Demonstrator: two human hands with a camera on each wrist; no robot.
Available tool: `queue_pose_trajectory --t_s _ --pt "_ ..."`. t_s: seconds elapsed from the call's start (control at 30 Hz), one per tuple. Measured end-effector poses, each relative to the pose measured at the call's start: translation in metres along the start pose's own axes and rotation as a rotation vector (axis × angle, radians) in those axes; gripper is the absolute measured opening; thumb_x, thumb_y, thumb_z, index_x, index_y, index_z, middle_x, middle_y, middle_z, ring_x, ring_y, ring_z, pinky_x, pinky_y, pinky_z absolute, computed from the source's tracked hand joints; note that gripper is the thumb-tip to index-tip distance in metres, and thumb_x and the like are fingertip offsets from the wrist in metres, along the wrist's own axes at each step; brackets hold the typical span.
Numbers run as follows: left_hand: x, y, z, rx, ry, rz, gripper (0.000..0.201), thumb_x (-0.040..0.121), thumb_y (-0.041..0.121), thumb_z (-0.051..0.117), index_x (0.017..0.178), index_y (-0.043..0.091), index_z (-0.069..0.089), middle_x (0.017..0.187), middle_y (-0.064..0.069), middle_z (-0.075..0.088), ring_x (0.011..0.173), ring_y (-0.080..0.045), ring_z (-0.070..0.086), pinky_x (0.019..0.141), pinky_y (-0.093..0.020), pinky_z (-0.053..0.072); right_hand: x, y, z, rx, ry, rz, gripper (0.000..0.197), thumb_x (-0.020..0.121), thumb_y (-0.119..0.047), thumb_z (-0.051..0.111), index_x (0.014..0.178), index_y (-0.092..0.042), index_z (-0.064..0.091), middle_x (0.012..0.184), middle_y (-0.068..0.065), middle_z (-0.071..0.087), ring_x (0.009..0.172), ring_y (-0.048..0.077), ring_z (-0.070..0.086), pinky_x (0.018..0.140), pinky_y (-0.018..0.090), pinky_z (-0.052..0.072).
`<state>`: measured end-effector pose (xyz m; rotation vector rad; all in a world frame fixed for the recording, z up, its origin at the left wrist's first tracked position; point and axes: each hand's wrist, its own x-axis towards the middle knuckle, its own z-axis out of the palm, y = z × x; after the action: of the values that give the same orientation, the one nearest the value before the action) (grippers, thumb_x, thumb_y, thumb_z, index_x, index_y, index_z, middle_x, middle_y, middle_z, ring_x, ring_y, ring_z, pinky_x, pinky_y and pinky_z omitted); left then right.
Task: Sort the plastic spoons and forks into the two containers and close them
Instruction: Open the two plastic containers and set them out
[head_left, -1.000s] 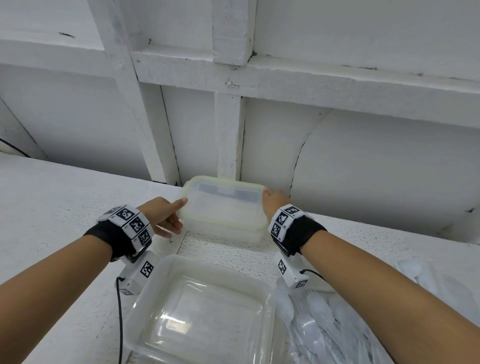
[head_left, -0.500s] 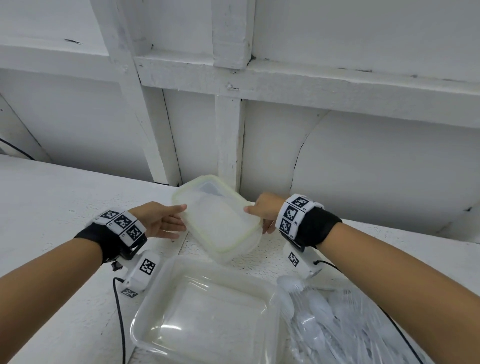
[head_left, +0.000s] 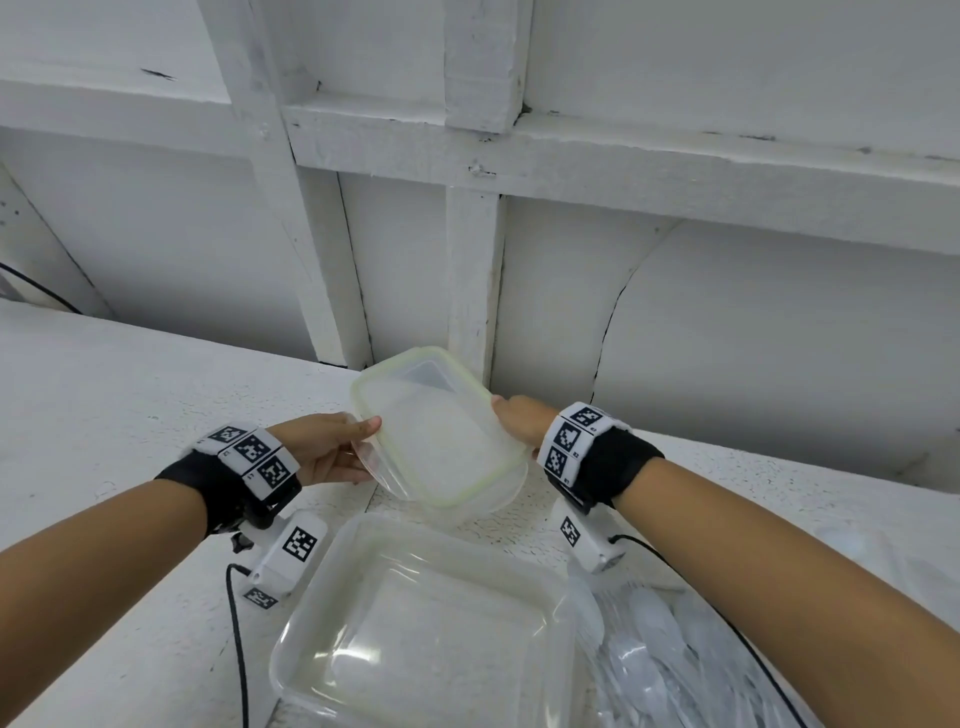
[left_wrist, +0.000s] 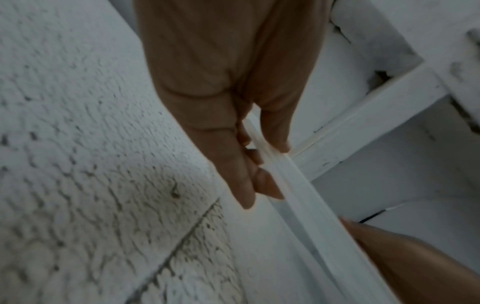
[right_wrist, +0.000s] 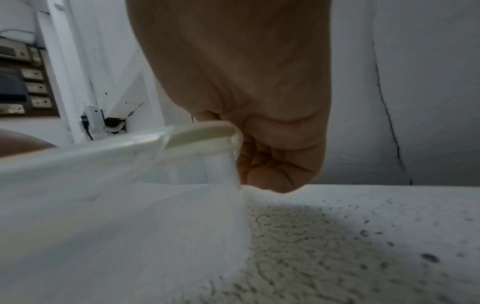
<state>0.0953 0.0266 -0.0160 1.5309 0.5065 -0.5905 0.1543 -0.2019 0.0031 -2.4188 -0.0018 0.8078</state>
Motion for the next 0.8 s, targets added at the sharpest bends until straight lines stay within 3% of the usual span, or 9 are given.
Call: queue_pose_trajectory --t_s 0.13,0.23,0.43,0.5,0.57,0.7,0.8 --pt "0.0 0.003 -0.002 0.01 0.02 -0.01 0.032 0.091 0.026 0.056 0.112 0.003 0.049 0.092 -0.018 0.063 0.061 -0.02 0.069 0.058 -0.028 0.059 0.011 -0.013 0.0 0.135 0.05 0.056 0.049 0.104 -0.024 0.017 0.132 0.008 0.042 0.135 0.025 0.046 0.125 0.034 0.045 0.1 0.034 0.035" --pt "0.002 0.002 -0.002 0.023 0.012 -0.013 0.034 0.09 0.026 0.056 0.114 0.003 0.05 0.092 -0.018 0.064 0.06 -0.019 0.069 0.057 -0.026 0.059 0.016 -0.016 -0.004 0.138 0.097 0.085 0.042 0.103 -0.013 0.02 0.132 0.01 0.04 0.137 0.025 0.044 0.126 0.034 0.043 0.099 0.034 0.035" --pt "0.004 0.001 -0.004 0.028 0.012 -0.032 0.034 0.089 0.026 0.058 0.113 0.003 0.052 0.092 -0.016 0.064 0.061 -0.018 0.068 0.055 -0.026 0.058 0.034 -0.014 -0.001 -0.184 0.154 -0.047 0.036 0.101 -0.002 0.028 0.132 0.008 0.042 0.139 0.02 0.045 0.127 0.029 0.045 0.096 0.028 0.037" --pt "0.002 0.0 -0.004 0.026 0.01 -0.037 0.036 0.089 0.027 0.058 0.116 0.003 0.051 0.094 -0.016 0.063 0.062 -0.018 0.068 0.055 -0.026 0.057 0.037 -0.01 0.002 -0.164 0.159 -0.046 0.036 0.099 -0.003 0.03 0.129 0.011 0.044 0.134 0.024 0.047 0.125 0.034 0.046 0.085 0.025 0.042" --pt "0.0 0.0 -0.003 0.036 0.012 -0.038 0.037 0.089 0.028 0.059 0.116 0.003 0.052 0.092 -0.015 0.063 0.061 -0.017 0.068 0.054 -0.025 0.057 0.03 -0.012 0.001 -0.214 0.15 -0.069 0.036 0.099 -0.003 0.03 0.126 0.013 0.046 0.13 0.028 0.049 0.122 0.038 0.046 0.077 0.028 0.039" --pt "-0.008 0.003 0.0 0.124 0.099 -0.018 0.03 0.086 0.028 0.063 0.096 0.001 0.056 0.068 -0.01 0.064 0.051 -0.015 0.066 0.055 -0.025 0.058 0.02 -0.013 -0.002 -0.357 0.186 -0.149 0.035 0.099 -0.006 0.029 0.124 0.008 0.049 0.128 0.025 0.051 0.119 0.036 0.049 0.091 0.036 0.039" --pt "-0.016 0.01 0.0 0.191 0.146 0.002 0.031 0.083 0.03 0.067 0.086 0.001 0.054 0.065 -0.01 0.06 0.048 -0.014 0.062 0.054 -0.025 0.057 0.011 -0.016 -0.003 -0.415 0.287 -0.244 0.033 0.099 -0.014 0.03 0.124 -0.002 0.049 0.13 0.019 0.047 0.118 0.033 0.047 0.099 0.038 0.037"
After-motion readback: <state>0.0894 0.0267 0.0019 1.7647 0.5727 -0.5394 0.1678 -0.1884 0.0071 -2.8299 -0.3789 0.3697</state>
